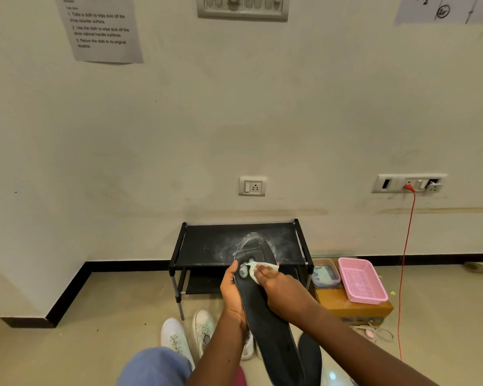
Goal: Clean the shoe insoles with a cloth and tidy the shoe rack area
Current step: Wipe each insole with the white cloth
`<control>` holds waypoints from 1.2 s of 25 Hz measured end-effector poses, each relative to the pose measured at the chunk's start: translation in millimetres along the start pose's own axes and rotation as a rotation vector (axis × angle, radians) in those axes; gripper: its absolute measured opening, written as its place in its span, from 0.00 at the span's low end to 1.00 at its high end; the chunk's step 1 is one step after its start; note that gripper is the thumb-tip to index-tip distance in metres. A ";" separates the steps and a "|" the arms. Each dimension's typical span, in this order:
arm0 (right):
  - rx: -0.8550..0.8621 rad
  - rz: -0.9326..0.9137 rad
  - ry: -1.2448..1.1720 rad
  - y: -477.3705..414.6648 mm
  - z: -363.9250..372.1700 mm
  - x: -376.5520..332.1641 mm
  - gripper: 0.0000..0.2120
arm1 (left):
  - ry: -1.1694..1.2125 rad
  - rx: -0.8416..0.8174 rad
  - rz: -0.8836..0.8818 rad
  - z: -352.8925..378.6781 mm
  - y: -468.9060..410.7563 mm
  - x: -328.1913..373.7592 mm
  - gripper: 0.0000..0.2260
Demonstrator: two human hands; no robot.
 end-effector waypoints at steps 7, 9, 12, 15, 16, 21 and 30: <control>0.121 0.195 0.005 -20.7 -23.9 10.0 0.25 | -0.034 0.036 0.038 2.1 3.0 -3.7 0.14; 0.110 0.208 0.014 -13.9 -24.3 7.3 0.23 | -0.022 0.047 0.060 -2.6 -0.8 -0.3 0.25; 0.068 0.234 0.085 3.0 -19.0 -5.0 0.17 | -0.021 0.054 0.040 -5.1 -2.4 -5.9 0.20; -0.012 0.252 0.080 16.2 -3.6 -19.6 0.15 | -0.029 0.133 0.023 -14.8 -0.7 -12.0 0.20; -0.019 0.266 0.062 18.7 -1.0 -21.1 0.15 | -0.030 0.149 0.018 -16.6 -0.6 -11.7 0.21; 0.119 0.304 -0.067 8.0 1.6 -10.6 0.22 | -0.065 0.124 -0.026 -7.0 2.3 -7.1 0.20; 0.275 0.229 -0.324 -19.7 -24.7 14.2 0.22 | -0.098 0.081 -0.084 2.1 9.3 -14.6 0.24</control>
Point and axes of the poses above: each hand's wrist, its own y-axis away from the middle knuckle, its own z-axis out of the palm, x = y × z, the point moved 9 cm from there along -y, towards the middle knuckle, and after that the axes turned 4 degrees about -y, right-handed, at the moved point
